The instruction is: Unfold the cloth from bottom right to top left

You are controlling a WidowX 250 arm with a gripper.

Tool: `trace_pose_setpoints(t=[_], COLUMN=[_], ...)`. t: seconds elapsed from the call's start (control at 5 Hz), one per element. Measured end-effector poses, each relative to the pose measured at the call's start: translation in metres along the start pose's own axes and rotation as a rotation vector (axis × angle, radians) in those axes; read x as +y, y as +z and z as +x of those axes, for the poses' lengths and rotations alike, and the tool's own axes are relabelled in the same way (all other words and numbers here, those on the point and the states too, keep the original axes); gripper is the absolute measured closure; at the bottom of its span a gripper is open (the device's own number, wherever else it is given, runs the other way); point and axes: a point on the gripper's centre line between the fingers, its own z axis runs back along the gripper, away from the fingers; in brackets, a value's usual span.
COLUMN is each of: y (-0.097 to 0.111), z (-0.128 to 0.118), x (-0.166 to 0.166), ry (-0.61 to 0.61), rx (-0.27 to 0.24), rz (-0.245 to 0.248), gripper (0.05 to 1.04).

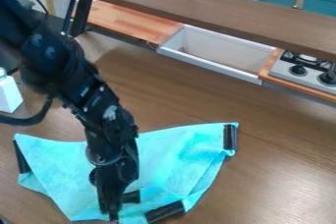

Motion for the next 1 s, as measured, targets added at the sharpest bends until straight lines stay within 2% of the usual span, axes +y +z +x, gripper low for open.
trace_pose_setpoints(t=[0.2, 0.4, 0.6, 0.8, 1.0], y=[-0.001, 0.004, 0.037, 0.053, 0.058], z=[0.001, 0.004, 0.012, 0.014, 0.013], x=[0.000, 0.007, 0.036, 0.053, 0.068], ry=[-0.003, 0.023, 0.087, 0.115, 0.117], rx=[0.011, 0.003, -0.063, -0.057, -0.029], rz=[0.010, -0.039, -0.071, -0.083, -0.044], gripper=[1.011, 1.027, 1.029, 1.030, 1.031])
